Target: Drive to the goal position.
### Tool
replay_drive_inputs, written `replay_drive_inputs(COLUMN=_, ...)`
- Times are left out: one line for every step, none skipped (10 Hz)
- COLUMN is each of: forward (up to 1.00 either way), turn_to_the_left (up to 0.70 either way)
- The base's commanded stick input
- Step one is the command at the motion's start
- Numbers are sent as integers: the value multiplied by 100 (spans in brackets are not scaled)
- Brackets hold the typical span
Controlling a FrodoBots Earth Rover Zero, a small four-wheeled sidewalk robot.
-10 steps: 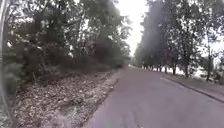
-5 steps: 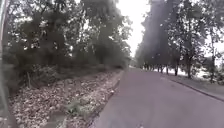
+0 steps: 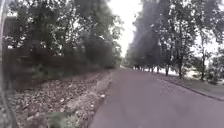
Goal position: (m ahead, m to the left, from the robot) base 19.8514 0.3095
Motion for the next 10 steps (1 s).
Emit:
replay_drive_inputs(forward=70, turn_to_the_left=-25)
replay_drive_inputs(forward=70, turn_to_the_left=-15)
replay_drive_inputs(forward=70, turn_to_the_left=-5)
replay_drive_inputs(forward=70, turn_to_the_left=1)
replay_drive_inputs(forward=70, turn_to_the_left=1)
replay_drive_inputs(forward=70, turn_to_the_left=1)
replay_drive_inputs(forward=70, turn_to_the_left=1)
replay_drive_inputs(forward=70, turn_to_the_left=1)
replay_drive_inputs(forward=70, turn_to_the_left=1)
replay_drive_inputs(forward=70, turn_to_the_left=1)
